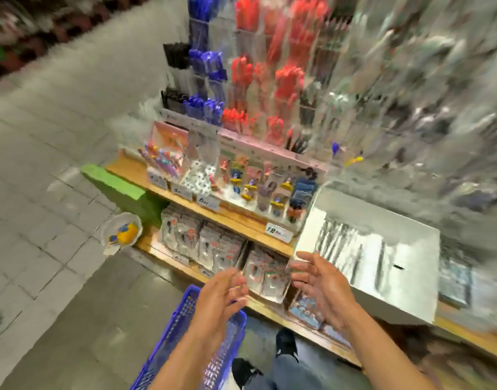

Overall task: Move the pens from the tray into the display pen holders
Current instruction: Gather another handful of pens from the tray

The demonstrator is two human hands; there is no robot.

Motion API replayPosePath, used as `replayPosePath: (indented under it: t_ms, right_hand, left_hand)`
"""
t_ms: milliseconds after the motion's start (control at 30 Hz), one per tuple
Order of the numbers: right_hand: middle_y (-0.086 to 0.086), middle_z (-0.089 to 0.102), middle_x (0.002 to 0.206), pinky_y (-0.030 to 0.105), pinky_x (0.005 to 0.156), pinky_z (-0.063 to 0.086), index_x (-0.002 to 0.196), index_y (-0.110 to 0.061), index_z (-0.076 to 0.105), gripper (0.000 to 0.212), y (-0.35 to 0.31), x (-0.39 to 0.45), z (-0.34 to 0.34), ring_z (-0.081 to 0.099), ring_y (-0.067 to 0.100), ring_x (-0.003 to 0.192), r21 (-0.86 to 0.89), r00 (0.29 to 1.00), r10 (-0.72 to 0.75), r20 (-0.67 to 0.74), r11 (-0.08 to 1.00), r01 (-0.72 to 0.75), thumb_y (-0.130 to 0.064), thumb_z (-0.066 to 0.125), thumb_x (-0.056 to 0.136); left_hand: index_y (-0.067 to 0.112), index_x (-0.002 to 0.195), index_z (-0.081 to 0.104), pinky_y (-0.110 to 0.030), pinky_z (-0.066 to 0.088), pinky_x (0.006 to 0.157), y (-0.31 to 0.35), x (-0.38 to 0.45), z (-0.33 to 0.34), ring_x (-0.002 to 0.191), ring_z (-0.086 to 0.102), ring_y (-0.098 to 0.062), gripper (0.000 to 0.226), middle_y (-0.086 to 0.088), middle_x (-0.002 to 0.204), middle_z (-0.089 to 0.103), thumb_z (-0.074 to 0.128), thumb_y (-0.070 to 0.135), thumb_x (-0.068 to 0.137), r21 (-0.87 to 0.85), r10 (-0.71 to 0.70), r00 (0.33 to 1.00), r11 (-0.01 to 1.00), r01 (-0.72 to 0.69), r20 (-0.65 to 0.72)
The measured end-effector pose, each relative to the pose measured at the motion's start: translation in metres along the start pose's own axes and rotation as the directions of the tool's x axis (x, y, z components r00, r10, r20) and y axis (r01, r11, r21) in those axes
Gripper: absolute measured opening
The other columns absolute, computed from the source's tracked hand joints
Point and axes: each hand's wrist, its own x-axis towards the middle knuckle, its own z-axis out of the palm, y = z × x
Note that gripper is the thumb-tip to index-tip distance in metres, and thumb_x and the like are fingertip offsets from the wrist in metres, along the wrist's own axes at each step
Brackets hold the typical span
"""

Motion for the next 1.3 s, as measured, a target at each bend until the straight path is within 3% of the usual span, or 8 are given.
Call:
replayPosePath:
  t_ms: [133, 267, 667, 900, 1000, 1100, 1200, 1300]
  right_hand:
    - [0.013, 0.069, 0.094, 0.036, 0.075, 0.051, 0.108, -0.004, 0.062, 0.035, -0.013, -0.009, -0.058, 0.063, 0.022, 0.075, 0.091, 0.992, -0.05, -0.114, 0.994, 0.061, -0.029, 0.037, 0.105]
    - [0.01, 0.073, 0.095, 0.031, 0.072, 0.054, 0.107, -0.011, 0.066, 0.024, -0.024, -0.006, -0.11, 0.066, 0.02, 0.077, 0.061, 0.978, -0.088, -0.19, 0.993, 0.101, -0.025, 0.046, 0.102]
    - [0.01, 0.062, 0.103, 0.029, 0.06, 0.046, 0.125, -0.011, 0.053, 0.029, -0.048, 0.053, -0.197, 0.059, 0.019, 0.071, -0.344, 0.948, 0.024, -0.319, 0.929, -0.139, -0.009, 0.05, 0.096]
    - [0.011, 0.049, 0.141, 0.034, 0.091, 0.048, 0.143, -0.017, 0.041, 0.052, -0.041, 0.108, -0.178, 0.055, 0.03, 0.119, -0.816, 0.954, -0.087, -0.287, 0.544, -0.195, -0.005, 0.044, 0.093]
    - [0.004, 0.062, 0.109, 0.031, 0.068, 0.048, 0.136, -0.017, 0.046, 0.051, -0.038, 0.123, -0.172, 0.062, 0.026, 0.093, -0.876, 0.938, -0.097, -0.334, 0.4, -0.271, -0.004, 0.048, 0.086]
    - [-0.004, 0.051, 0.074, 0.026, 0.052, 0.04, 0.107, -0.013, 0.059, 0.027, -0.039, 0.135, -0.163, 0.056, 0.018, 0.069, -0.924, 0.931, -0.105, -0.35, 0.204, -0.325, -0.002, 0.051, 0.083]
    - [-0.003, 0.047, 0.068, 0.026, 0.049, 0.038, 0.095, -0.012, 0.058, 0.018, -0.038, 0.137, -0.158, 0.054, 0.017, 0.064, -0.936, 0.929, -0.124, -0.347, 0.103, -0.336, -0.002, 0.05, 0.084]
    - [-0.002, 0.045, 0.074, 0.03, 0.057, 0.042, 0.113, -0.01, 0.049, 0.03, -0.034, 0.136, -0.156, 0.052, 0.021, 0.071, -0.936, 0.927, -0.142, -0.347, 0.109, -0.334, -0.002, 0.047, 0.084]
  left_hand:
    - [0.014, 0.108, 0.067, -0.026, 0.054, 0.059, 0.009, 0.002, 0.075, 0.069, 0.069, -0.013, 0.018, -0.005, 0.091, 0.076, 0.057, 0.024, 0.097, 0.143, -0.051, 0.987, 0.989, 0.029, 0.155]
    - [0.017, 0.112, 0.066, -0.033, 0.055, 0.074, 0.014, 0.003, 0.134, 0.08, 0.071, -0.016, 0.019, -0.002, 0.095, 0.077, 0.052, 0.023, 0.1, 0.29, -0.059, 0.962, 0.957, -0.022, 0.267]
    - [0.018, 0.115, 0.067, -0.032, 0.054, 0.074, 0.006, 0.021, 0.208, 0.1, 0.07, -0.025, 0.022, -0.006, 0.108, 0.074, 0.052, 0.025, 0.1, 0.423, -0.098, 0.965, 0.906, -0.015, 0.244]
    - [0.022, 0.114, 0.066, -0.029, 0.054, 0.073, 0.012, 0.045, 0.213, 0.1, 0.07, -0.02, 0.022, -0.001, 0.108, 0.074, 0.048, 0.024, 0.101, 0.496, -0.185, 0.959, 0.867, 0.056, 0.216]
    - [0.023, 0.112, 0.066, -0.028, 0.055, 0.072, 0.017, 0.051, 0.217, 0.098, 0.071, -0.018, 0.019, 0.001, 0.106, 0.075, 0.052, 0.026, 0.1, 0.516, -0.199, 0.95, 0.855, 0.05, 0.239]
    - [0.022, 0.111, 0.066, -0.027, 0.056, 0.068, 0.023, 0.062, 0.216, 0.094, 0.072, -0.018, 0.018, 0.002, 0.101, 0.076, 0.052, 0.023, 0.1, 0.529, -0.216, 0.947, 0.846, 0.062, 0.236]
    - [0.021, 0.111, 0.066, -0.027, 0.055, 0.069, 0.026, 0.07, 0.214, 0.095, 0.071, -0.02, 0.02, -0.001, 0.103, 0.075, 0.049, 0.019, 0.101, 0.543, -0.237, 0.943, 0.836, 0.074, 0.236]
    - [0.02, 0.113, 0.066, -0.027, 0.055, 0.069, 0.026, 0.076, 0.214, 0.098, 0.069, -0.023, 0.021, -0.004, 0.108, 0.073, 0.048, 0.017, 0.102, 0.556, -0.248, 0.938, 0.828, 0.076, 0.241]
